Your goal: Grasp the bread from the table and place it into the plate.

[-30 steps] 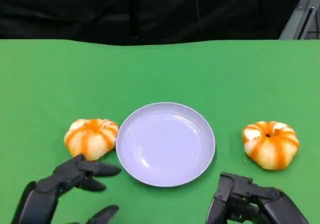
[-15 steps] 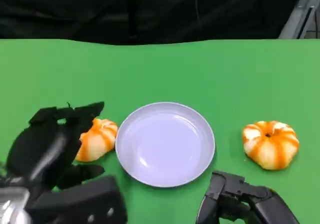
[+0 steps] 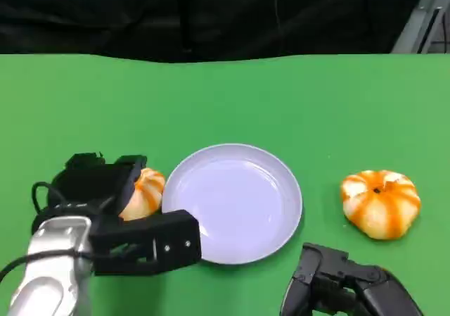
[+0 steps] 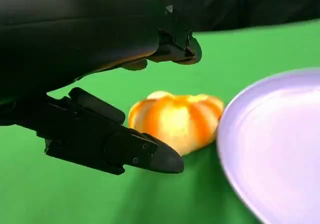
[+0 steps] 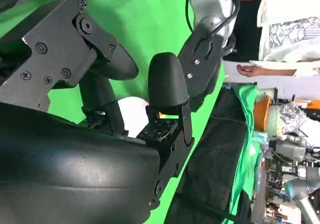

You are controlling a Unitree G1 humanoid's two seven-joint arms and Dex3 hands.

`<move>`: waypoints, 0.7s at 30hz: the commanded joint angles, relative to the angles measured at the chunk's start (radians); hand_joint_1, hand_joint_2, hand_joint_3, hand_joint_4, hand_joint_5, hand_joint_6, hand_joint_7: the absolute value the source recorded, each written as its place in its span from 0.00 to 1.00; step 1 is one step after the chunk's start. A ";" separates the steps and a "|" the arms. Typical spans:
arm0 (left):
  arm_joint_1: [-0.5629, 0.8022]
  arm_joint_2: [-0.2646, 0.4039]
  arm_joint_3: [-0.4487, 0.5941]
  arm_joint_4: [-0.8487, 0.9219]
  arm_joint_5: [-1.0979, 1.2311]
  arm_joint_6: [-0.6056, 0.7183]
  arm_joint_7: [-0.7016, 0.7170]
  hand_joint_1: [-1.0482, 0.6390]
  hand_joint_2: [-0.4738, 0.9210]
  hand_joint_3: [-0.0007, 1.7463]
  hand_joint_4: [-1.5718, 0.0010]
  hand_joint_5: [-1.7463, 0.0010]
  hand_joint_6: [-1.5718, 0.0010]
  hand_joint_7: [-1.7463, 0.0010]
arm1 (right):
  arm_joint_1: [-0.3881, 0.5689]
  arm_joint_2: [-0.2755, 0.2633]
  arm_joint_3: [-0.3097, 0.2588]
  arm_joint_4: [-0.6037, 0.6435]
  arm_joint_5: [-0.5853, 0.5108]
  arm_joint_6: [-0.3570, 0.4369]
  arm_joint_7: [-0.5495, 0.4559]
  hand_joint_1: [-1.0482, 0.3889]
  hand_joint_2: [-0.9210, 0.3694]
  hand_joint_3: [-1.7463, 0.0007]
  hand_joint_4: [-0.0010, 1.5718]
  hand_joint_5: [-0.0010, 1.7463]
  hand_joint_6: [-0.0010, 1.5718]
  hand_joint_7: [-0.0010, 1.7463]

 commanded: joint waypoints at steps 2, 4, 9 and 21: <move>-0.101 -0.004 -0.034 0.225 -0.057 0.031 -0.013 0.27 1.00 0.06 0.99 0.76 0.83 0.97 | 0.006 -0.017 -0.022 -0.012 0.022 -0.005 0.015 0.69 0.49 0.20 0.47 0.95 0.45 0.83; -0.130 -0.003 -0.055 0.310 -0.080 0.025 -0.018 0.32 1.00 0.06 0.97 0.79 0.82 0.98 | 0.009 -0.021 -0.029 -0.012 0.031 -0.009 0.021 0.70 0.48 0.21 0.46 0.95 0.45 0.83; -0.103 0.009 -0.018 0.378 -0.200 -0.094 0.134 0.47 1.00 0.03 0.62 0.87 0.61 0.98 | 0.020 -0.023 -0.035 -0.021 0.037 -0.006 0.026 0.70 0.47 0.21 0.46 0.95 0.45 0.83; -0.069 -0.019 0.025 0.342 -0.219 -0.184 0.675 0.50 0.76 0.53 0.42 0.00 0.59 0.00 | 0.012 -0.020 -0.045 -0.010 0.035 -0.009 0.036 0.70 0.46 0.21 0.45 0.96 0.45 0.84</move>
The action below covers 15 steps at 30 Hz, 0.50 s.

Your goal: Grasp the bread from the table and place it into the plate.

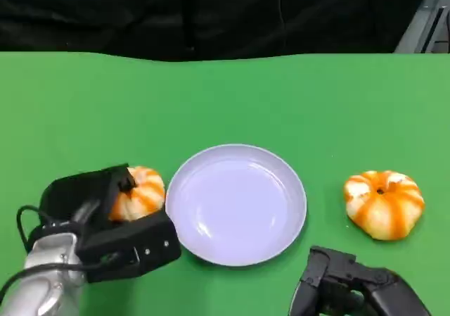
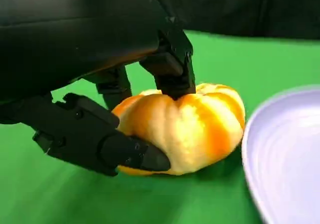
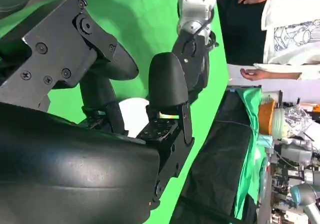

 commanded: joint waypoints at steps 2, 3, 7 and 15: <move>-0.010 -0.003 0.001 -0.065 0.032 0.003 0.176 0.51 0.76 0.54 0.42 0.00 0.59 0.00 | -0.002 -0.005 -0.008 -0.004 0.015 -0.006 0.002 0.70 0.46 0.21 0.45 0.96 0.44 0.84; -0.013 0.001 -0.008 -0.075 0.040 -0.013 0.195 0.51 0.76 0.54 0.41 0.00 0.58 0.00 | -0.002 -0.005 -0.007 -0.002 0.017 -0.006 0.003 0.70 0.46 0.21 0.45 0.96 0.44 0.84; -0.016 0.011 -0.034 -0.114 0.048 -0.083 0.223 0.50 0.74 0.61 0.40 0.00 0.54 0.00 | -0.003 -0.004 0.001 0.001 0.011 -0.007 0.003 0.69 0.47 0.21 0.45 0.96 0.44 0.84; -0.023 -0.020 -0.081 -0.193 0.014 -0.239 0.203 0.50 0.61 0.75 0.37 0.00 0.50 0.00 | -0.009 -0.004 0.009 -0.003 -0.003 -0.003 -0.003 0.69 0.47 0.21 0.45 0.96 0.44 0.85</move>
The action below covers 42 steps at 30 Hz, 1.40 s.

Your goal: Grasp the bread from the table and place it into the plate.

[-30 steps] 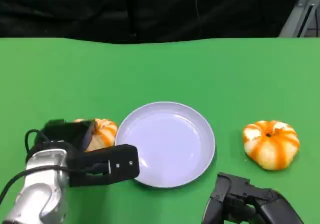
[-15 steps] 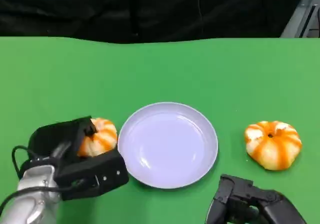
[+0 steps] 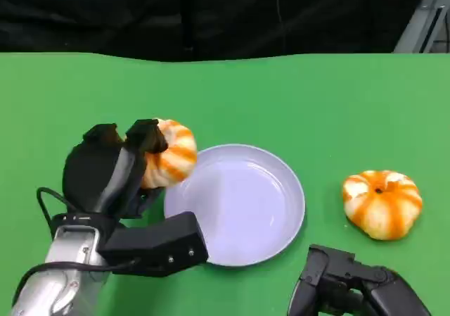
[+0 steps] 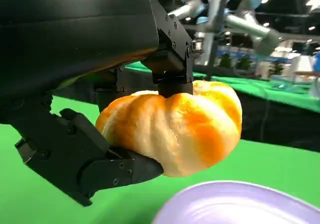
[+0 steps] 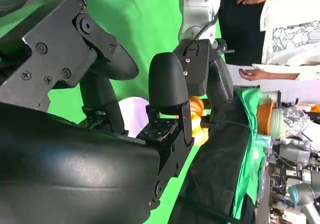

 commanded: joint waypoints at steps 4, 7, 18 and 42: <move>-0.025 -0.057 -0.055 -0.079 -0.018 -0.085 -0.052 0.49 0.57 0.79 0.38 0.00 0.50 0.00 | 0.003 -0.009 0.009 -0.015 -0.013 -0.001 -0.006 0.68 0.47 0.22 0.45 0.95 0.44 0.84; -0.034 -0.087 -0.071 -0.079 -0.007 -0.055 -0.086 0.49 0.59 0.78 0.38 0.00 0.50 0.00 | 0.009 -0.009 0.008 -0.022 -0.004 0.001 -0.004 0.69 0.46 0.22 0.45 0.95 0.44 0.84; -0.052 -0.127 -0.088 -0.128 -0.084 0.117 -0.448 0.48 0.80 0.37 0.67 0.28 0.62 0.61 | 0.018 -0.008 0.016 -0.035 -0.010 0.008 -0.009 0.67 0.47 0.22 0.45 0.96 0.44 0.84; -0.072 -0.007 -0.161 -0.317 -0.065 0.310 -0.939 0.15 1.00 0.24 1.00 0.81 0.87 0.99 | 0.014 -0.013 0.013 -0.033 -0.006 0.009 -0.011 0.68 0.47 0.22 0.45 0.96 0.44 0.84</move>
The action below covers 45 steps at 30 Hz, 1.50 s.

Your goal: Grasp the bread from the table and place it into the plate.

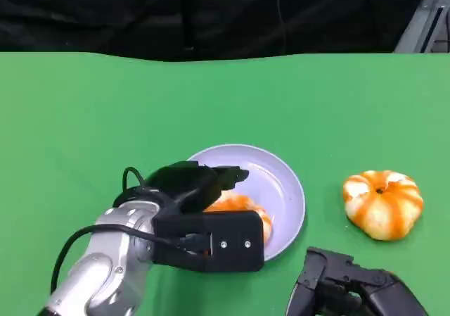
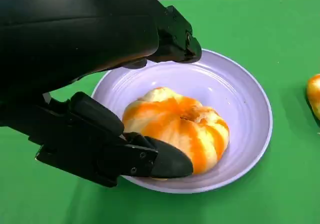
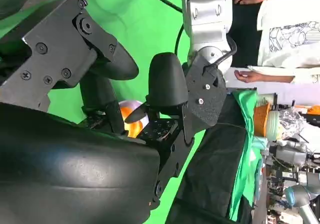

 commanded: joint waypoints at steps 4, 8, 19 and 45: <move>-0.021 0.066 0.005 -0.080 0.008 0.028 -0.112 0.15 1.00 0.25 1.00 0.81 0.88 0.99 | -0.004 -0.005 0.000 -0.005 -0.006 0.011 -0.007 0.68 0.47 0.21 0.46 0.95 0.45 0.84; 0.015 0.079 0.055 -0.148 -0.034 0.008 -0.089 0.15 1.00 0.25 1.00 0.81 0.88 0.99 | -0.005 -0.004 0.003 -0.004 -0.009 0.011 -0.009 0.68 0.48 0.21 0.46 0.95 0.45 0.84; 0.077 0.097 0.138 -0.238 -0.111 -0.045 -0.042 0.25 1.00 0.21 0.93 0.72 0.80 0.96 | -0.007 -0.003 0.008 -0.003 -0.015 0.013 -0.014 0.67 0.47 0.22 0.45 0.95 0.45 0.83; 1.005 -0.221 0.552 -0.619 -0.806 -0.563 0.199 0.63 0.62 0.85 0.47 0.00 0.51 0.08 | -0.016 -0.007 -0.007 0.009 -0.008 0.012 -0.004 0.68 0.47 0.23 0.47 0.94 0.45 0.82</move>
